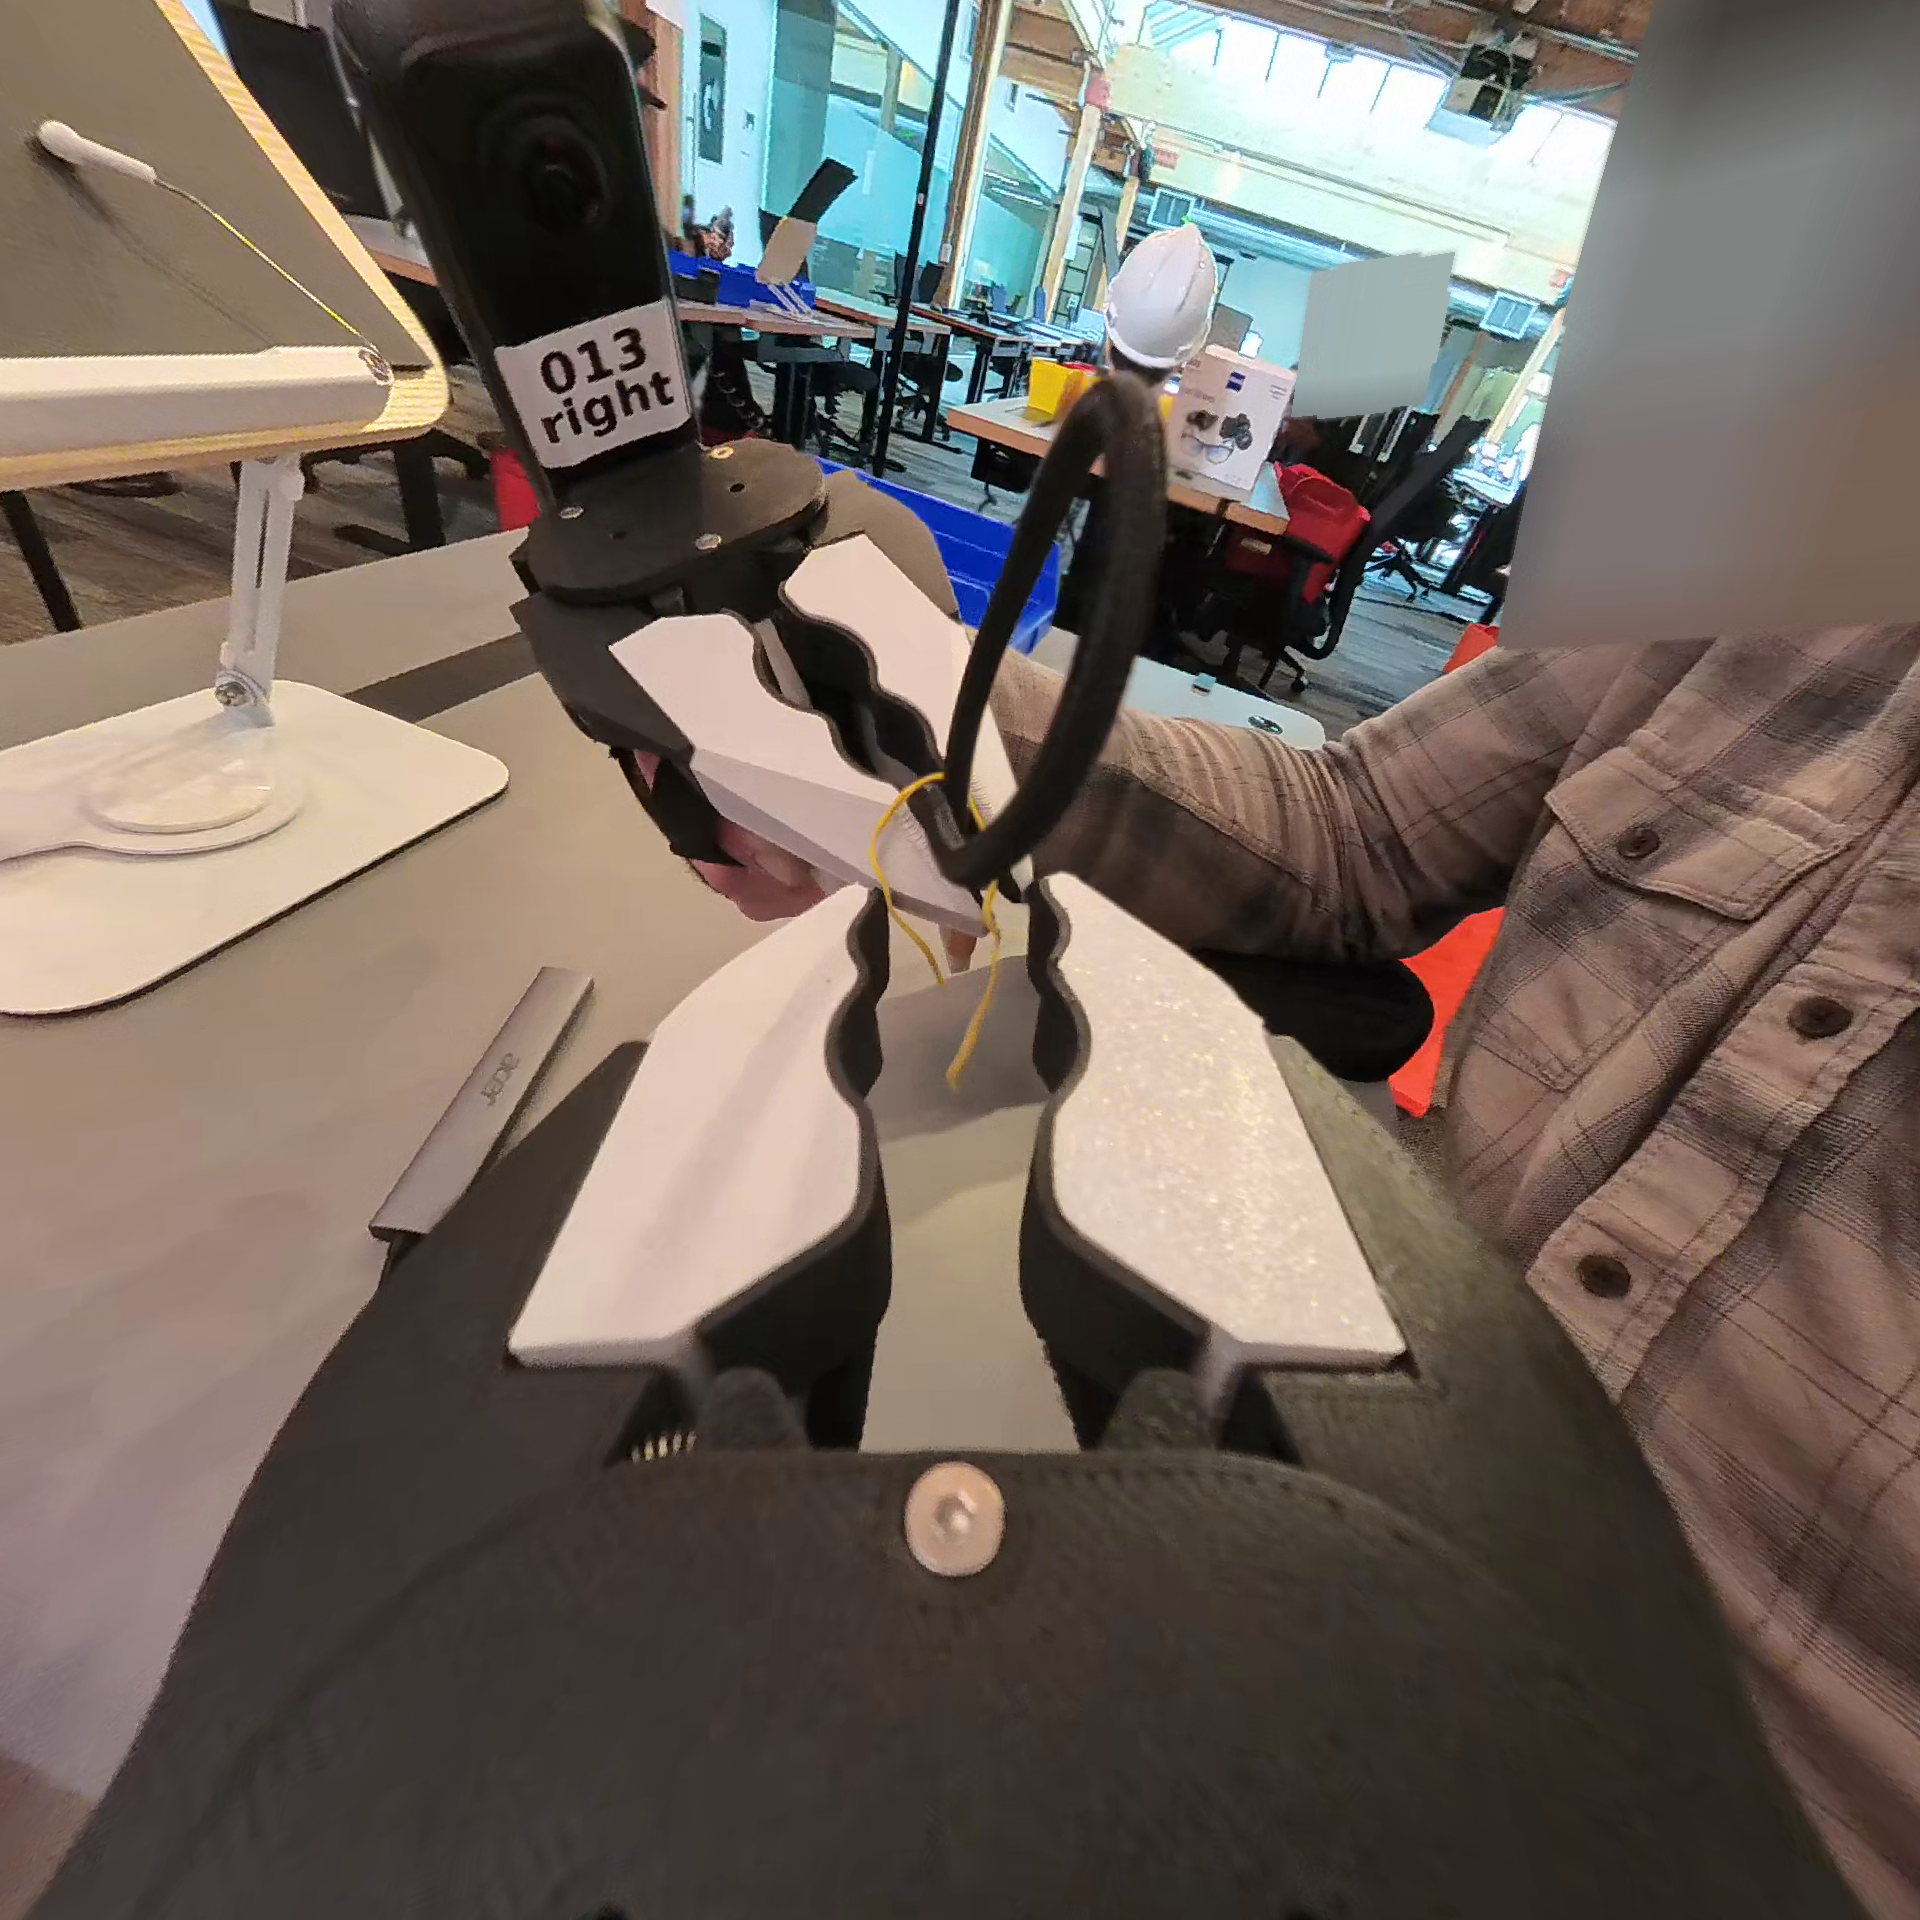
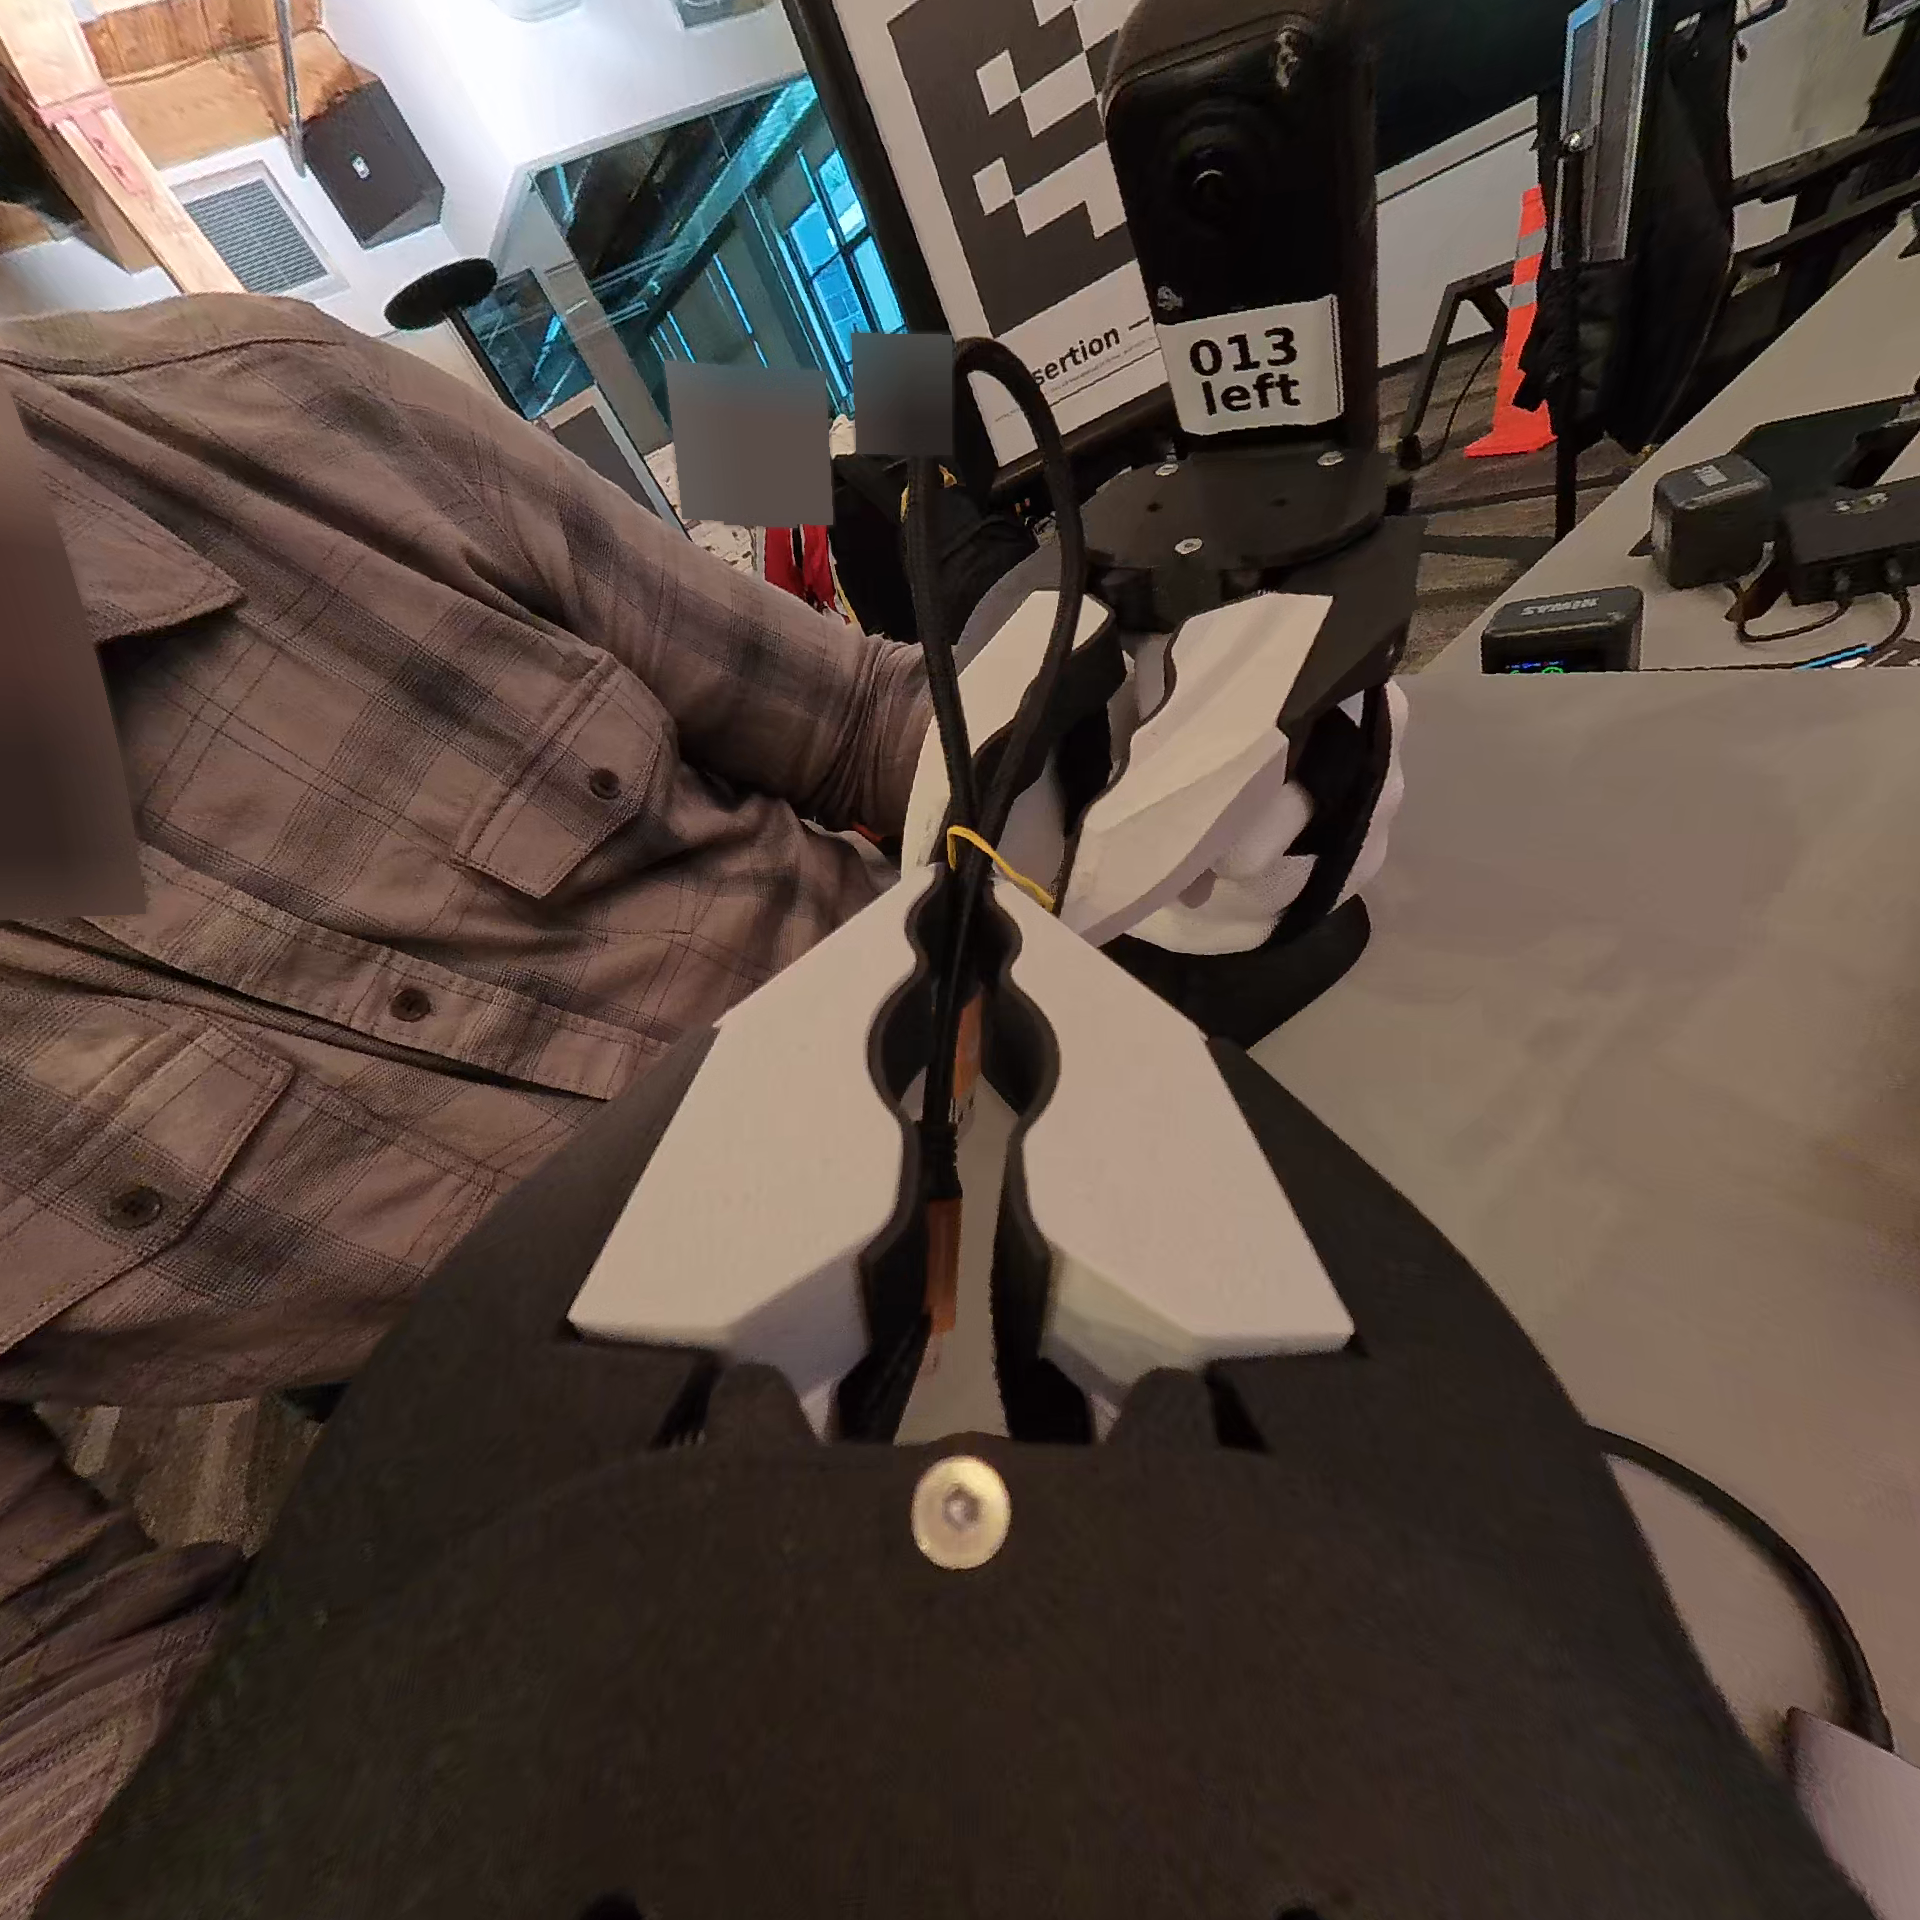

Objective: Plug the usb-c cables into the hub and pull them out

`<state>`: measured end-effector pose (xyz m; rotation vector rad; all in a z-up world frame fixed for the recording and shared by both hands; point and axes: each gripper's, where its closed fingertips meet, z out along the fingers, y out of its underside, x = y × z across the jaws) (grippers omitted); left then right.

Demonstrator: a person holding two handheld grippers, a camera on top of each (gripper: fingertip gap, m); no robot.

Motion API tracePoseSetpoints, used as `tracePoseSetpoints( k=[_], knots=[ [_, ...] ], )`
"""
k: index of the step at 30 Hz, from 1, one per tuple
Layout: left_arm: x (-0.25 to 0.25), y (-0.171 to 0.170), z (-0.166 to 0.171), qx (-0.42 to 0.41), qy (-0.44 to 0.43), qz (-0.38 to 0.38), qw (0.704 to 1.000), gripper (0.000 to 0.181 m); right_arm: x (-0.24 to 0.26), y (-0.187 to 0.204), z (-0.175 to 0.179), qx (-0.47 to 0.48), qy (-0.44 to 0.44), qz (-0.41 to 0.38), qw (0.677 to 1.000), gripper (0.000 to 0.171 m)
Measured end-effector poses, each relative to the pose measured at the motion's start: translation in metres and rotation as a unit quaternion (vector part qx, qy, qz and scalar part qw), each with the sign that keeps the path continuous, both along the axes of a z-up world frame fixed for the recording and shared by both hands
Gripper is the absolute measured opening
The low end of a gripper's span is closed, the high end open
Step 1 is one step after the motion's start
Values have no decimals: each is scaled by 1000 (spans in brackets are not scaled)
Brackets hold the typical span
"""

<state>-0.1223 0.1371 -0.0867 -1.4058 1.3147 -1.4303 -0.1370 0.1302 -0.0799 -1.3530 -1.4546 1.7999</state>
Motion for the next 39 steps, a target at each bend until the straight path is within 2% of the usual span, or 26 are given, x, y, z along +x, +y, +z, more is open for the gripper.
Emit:
tracePoseSetpoints(
  k=[8, 11, 20, 23, 27, 32, 36, 39],
  knots=[
    [0, -1, 1, 8, 1, 17, 1000, 19, 2, 1, 1, 5, 0, -3, 1000, 1],
    [-4, -1, 2, 1, -7, 17, 1000, 2, 5, 2, 1, 5, 1, -6, 1000, 1],
    [-5, 9, -2, 25, 31, 56, 998, 1, 4, 7, -9, 27, -34, -27, 999, 1],
    [-6, 15, -2, 40, 50, 81, 995, 1, 2, 18, -14, 50, -55, -62, 995, 1],
    [-7, 16, 7, -25, 23, 75, 997, 1, -1, 25, -12, 124, -66, -101, 985, 1],
    [-7, -9, 38, -143, -99, -5, 985, 1, -3, 23, 0, 249, -49, -130, 959, 0],
    [-1, -25, 43, -188, -140, -44, 971, 1, -6, 23, 7, 327, -50, -150, 931, 0],
    [2, -26, 40, -198, -150, -54, 967, 1, -8, 20, 13, 340, -38, -154, 927, 0]
  ],
)
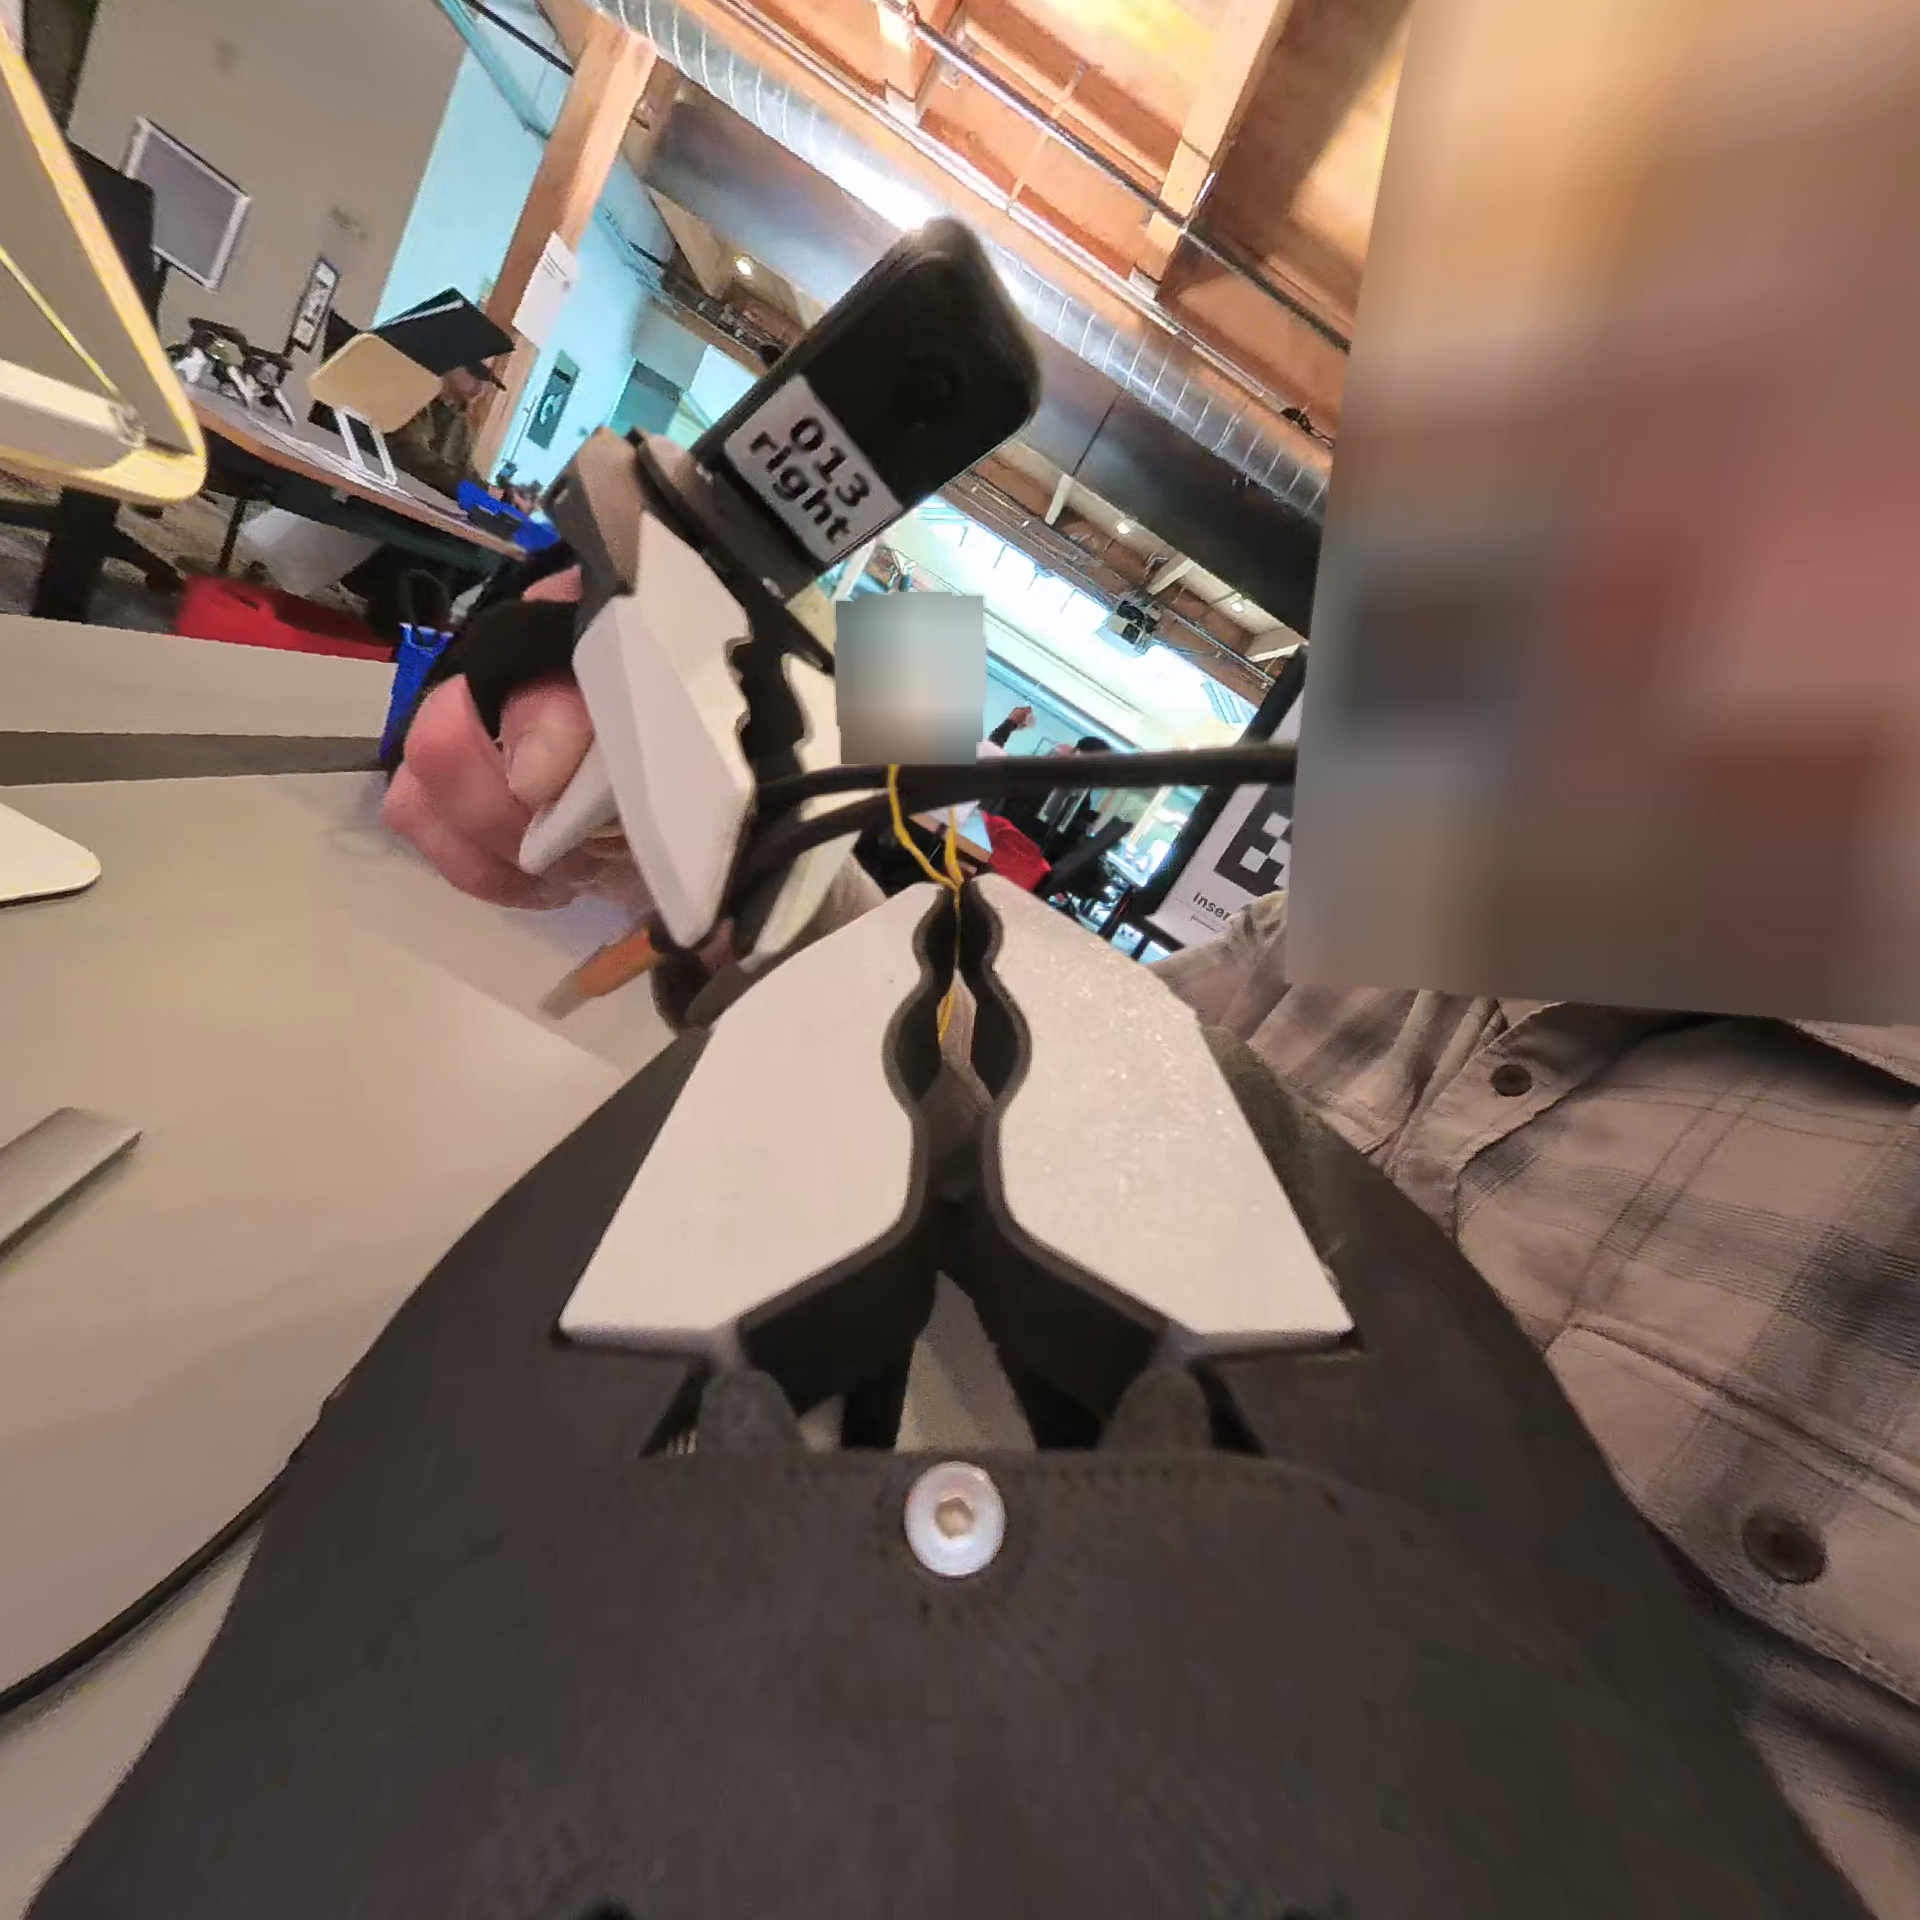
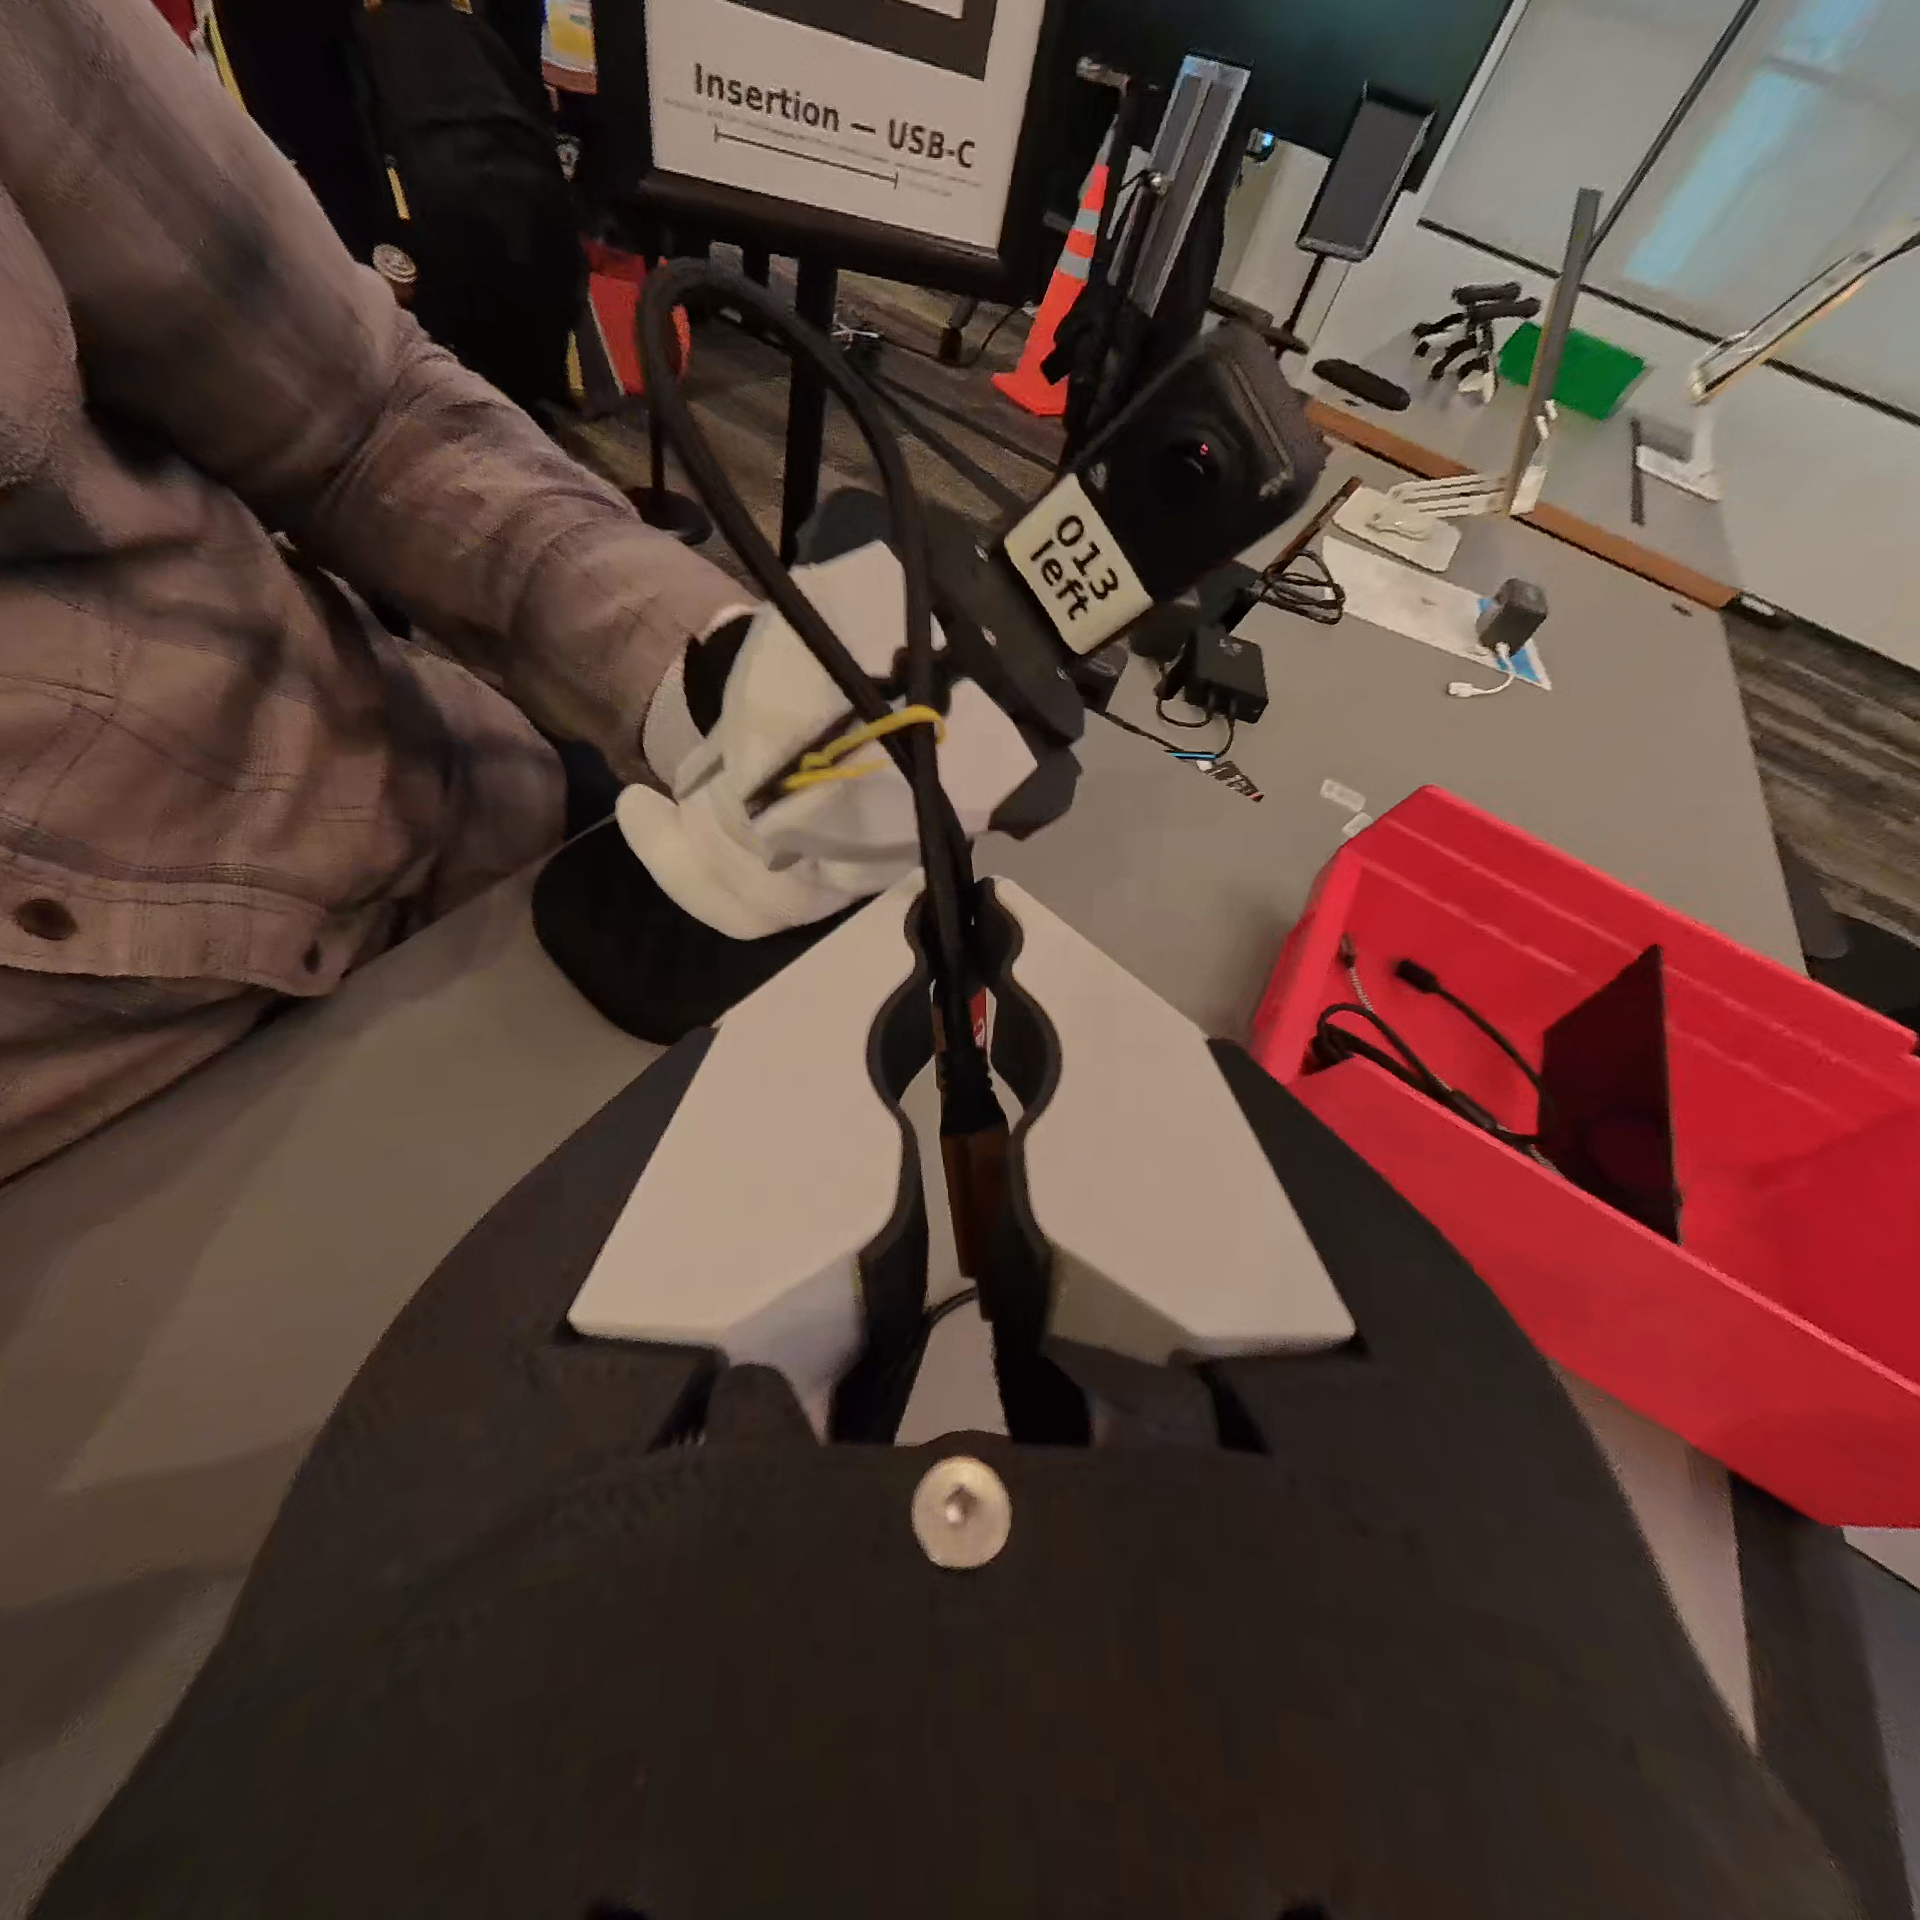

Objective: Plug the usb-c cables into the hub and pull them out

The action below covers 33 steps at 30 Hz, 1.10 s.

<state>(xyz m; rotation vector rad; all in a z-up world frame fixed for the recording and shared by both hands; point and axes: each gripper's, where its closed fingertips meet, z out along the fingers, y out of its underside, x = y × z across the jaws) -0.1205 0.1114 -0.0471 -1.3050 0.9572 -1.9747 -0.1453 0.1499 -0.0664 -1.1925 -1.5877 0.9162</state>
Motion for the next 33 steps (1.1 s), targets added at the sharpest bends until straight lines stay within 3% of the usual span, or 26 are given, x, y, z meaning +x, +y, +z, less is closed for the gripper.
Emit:
tracePoseSetpoints(
  k=[14, 19, 22, 25, 27, 33],
  knots=[
    [0, -12, -9, -67, -18, -73, 995, 1, -12, -16, 8, 102, 6, 15, 995, 0],
    [2, 3, -16, -6, 41, 33, 999, 1, -8, -5, 1, 42, -8, -3, 999, 0],
    [-1, 20, -27, 74, 130, 130, 980, 1, -6, 3, -5, -10, -22, -17, 1000, 0],
    [-6, 37, -38, 161, 230, 221, 934, 1, -4, 13, -14, -67, -38, -39, 996, 0],
    [-13, 51, -43, 226, 296, 280, 885, 1, -2, 20, -17, -120, -40, -54, 991, 0],
    [-32, 82, -47, 431, 442, 392, 682, 1, -8, 29, -21, -256, -8, -60, 965, 1]
  ],
)
